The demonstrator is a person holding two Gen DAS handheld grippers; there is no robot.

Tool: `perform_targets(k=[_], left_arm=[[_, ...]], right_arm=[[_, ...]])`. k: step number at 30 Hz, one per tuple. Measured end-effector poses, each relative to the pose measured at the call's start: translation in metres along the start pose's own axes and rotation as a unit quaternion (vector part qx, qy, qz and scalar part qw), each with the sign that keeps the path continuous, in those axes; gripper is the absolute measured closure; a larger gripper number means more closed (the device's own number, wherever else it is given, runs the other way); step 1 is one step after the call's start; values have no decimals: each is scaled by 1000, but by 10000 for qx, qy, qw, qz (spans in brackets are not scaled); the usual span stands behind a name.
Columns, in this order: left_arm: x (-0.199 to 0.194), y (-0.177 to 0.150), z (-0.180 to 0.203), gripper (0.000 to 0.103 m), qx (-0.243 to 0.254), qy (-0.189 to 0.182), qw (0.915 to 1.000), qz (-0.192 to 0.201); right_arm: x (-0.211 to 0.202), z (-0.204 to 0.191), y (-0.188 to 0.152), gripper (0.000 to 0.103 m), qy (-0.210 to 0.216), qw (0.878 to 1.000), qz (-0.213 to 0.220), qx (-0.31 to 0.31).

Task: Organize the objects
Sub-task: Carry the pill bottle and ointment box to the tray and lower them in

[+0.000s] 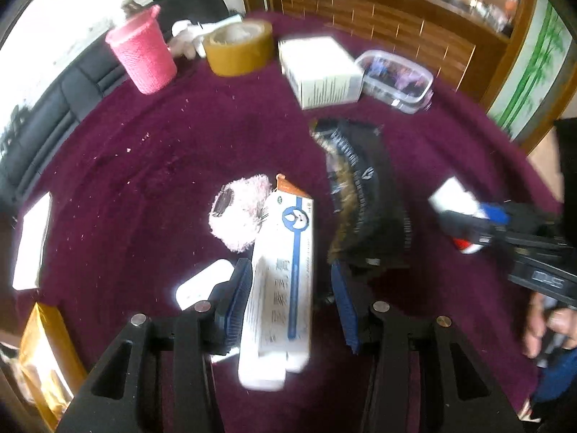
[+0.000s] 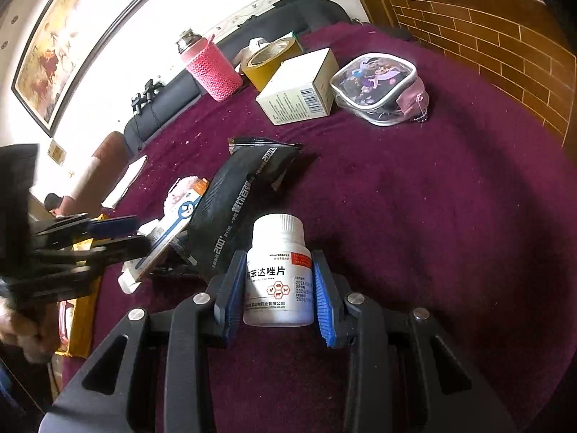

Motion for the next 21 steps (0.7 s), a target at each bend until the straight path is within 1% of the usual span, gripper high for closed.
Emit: perform_targets(k=[2,4,6,8,9,10,15,18,21], left_arm=[[10,2,0,63,53,173,9998,-75],[21,2,-1,63,47,181,9996,-229],[30,2,1,63,72,148,9994,-294],[33,1,0,64,-60,19,9998,-179],[33,1,-1,68,-145,-47,9997,-169],[33,0,-2,76,-223,-110,9996,-165],[22,-17,-5,79,-508,-341,9981,8],[6,-30,-7,80,-672,-512,9963,178],[-9,-44,-8,80,-796,-604,9944,347]], right_arm=[[0,-1,0,71,63,10000,4,2],[1,-3,0,71,120,9999,-13,-19],[1,-4,0,71,158,9999,-17,-34],[1,-5,0,71,189,9998,-28,-38],[1,-5,0,71,204,9998,-28,-37],[1,-5,0,71,209,9998,-22,-31],[0,-4,0,71,222,9997,13,-38],[-2,-6,1,71,226,9997,66,-86],[-4,-8,2,71,215,9996,129,-159]])
Point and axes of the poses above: each gripper's, at about its wrist camera, not at the fingertips, and x roughly the way its jaws point, z to its right, y to its top, the point moved 3 cm from there along x, roughly the way its jaws point, and after that the axes turned 12 degrees about -x, right-handed, at the moved point
